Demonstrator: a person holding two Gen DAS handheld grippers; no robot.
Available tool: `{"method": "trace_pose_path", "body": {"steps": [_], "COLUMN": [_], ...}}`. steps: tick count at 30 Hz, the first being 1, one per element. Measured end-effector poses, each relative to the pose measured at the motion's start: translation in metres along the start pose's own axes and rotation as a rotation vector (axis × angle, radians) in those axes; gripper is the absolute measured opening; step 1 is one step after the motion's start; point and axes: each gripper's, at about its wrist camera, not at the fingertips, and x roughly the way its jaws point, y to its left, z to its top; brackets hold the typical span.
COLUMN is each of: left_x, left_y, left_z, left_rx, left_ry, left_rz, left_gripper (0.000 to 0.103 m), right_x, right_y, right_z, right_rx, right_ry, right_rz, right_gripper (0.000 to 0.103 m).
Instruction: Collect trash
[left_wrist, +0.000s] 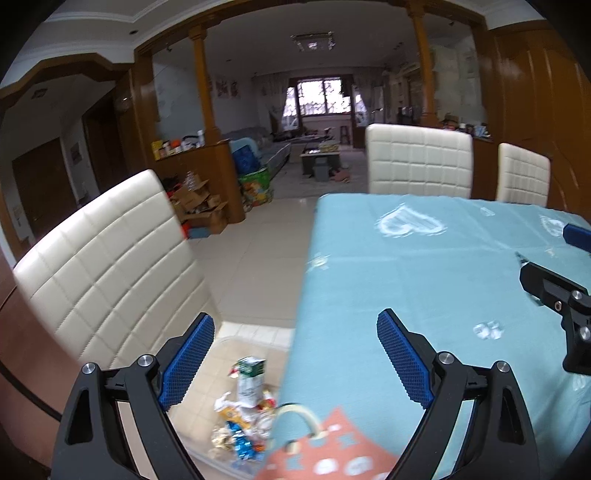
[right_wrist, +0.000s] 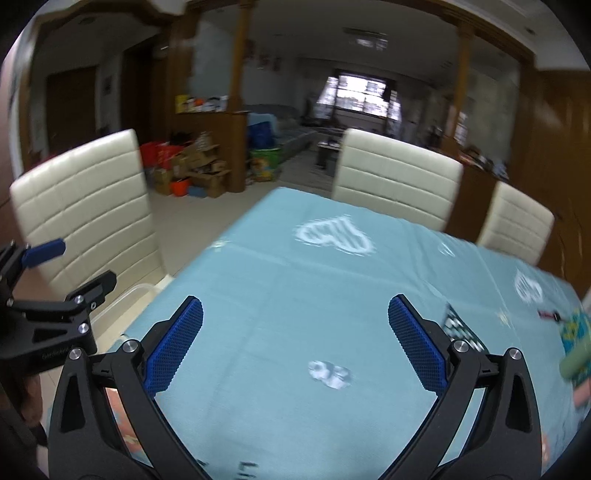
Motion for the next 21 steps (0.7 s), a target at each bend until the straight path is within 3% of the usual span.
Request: {"method": "trace_pose_path", "body": {"steps": [11, 21], "left_x": [-0.028, -0.051], "left_y": [-0.068, -0.115], "left_z": [0.02, 0.031], "left_rx": [0.002, 0.042], "left_ry": [-0.081, -0.11], "left_rz": [-0.114, -0.152], "left_gripper": [0.088, 0.088], "right_x": [-0.036, -0.068], "right_y": [-0.079, -0.113], "right_z": [-0.023, -0.033], "right_rx": [0.12, 0.203], "right_ry": [-0.024, -0.067], "right_rz": [-0.145, -0.173], "right_gripper": [0.1, 0.1]}}
